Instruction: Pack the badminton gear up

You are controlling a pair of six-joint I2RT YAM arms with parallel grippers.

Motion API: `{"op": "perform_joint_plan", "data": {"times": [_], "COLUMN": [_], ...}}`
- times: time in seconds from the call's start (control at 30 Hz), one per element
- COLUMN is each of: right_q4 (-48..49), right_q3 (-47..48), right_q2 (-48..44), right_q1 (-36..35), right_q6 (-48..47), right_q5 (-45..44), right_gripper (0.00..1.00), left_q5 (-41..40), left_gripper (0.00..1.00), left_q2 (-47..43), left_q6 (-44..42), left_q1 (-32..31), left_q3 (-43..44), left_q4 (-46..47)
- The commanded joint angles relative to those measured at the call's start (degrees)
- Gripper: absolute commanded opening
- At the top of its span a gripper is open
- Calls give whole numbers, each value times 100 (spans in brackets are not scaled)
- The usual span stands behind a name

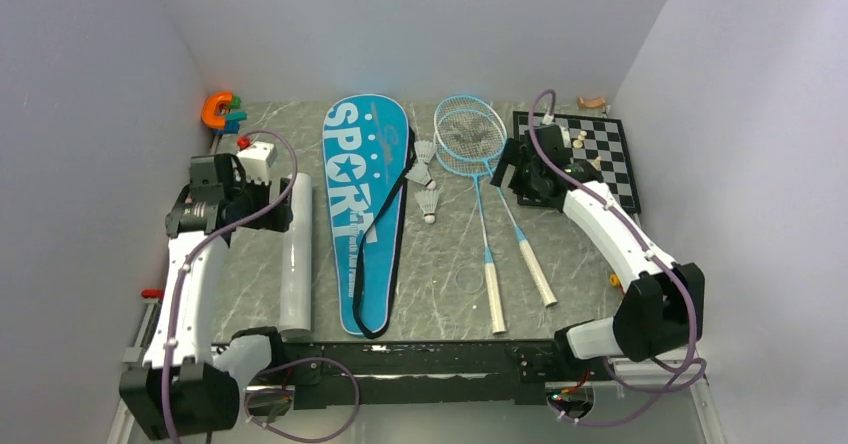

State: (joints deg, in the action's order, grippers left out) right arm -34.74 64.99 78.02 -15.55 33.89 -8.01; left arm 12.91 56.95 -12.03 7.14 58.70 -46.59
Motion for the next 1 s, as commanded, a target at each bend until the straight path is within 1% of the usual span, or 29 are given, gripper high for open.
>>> {"op": "perform_joint_plan", "data": {"times": [0.0,0.17,0.37,0.73,0.97], "right_q4": [290,122,366,584,640], "right_q3": [312,548,455,296,436], "right_q2": [271,667,564,666,969], "right_q1": [-513,-1018,-1383,-1694,-1690], "right_q6": [-205,-339,-426,-333,-348], "right_q5": [-158,-659,-764,-671,-736], "right_gripper": [100,100,100,100,100], "left_q5": [-130,23,-97,342,422], "left_gripper": [99,99,99,99,99], "left_q2": [582,1377,2352,3084,3384], "left_q6": [252,308,124,184,-151], "left_q1": [25,16,14,-118,-337], "left_q3": [-150,-85,231,233,8], "left_q4": [420,725,718,935,966]}}
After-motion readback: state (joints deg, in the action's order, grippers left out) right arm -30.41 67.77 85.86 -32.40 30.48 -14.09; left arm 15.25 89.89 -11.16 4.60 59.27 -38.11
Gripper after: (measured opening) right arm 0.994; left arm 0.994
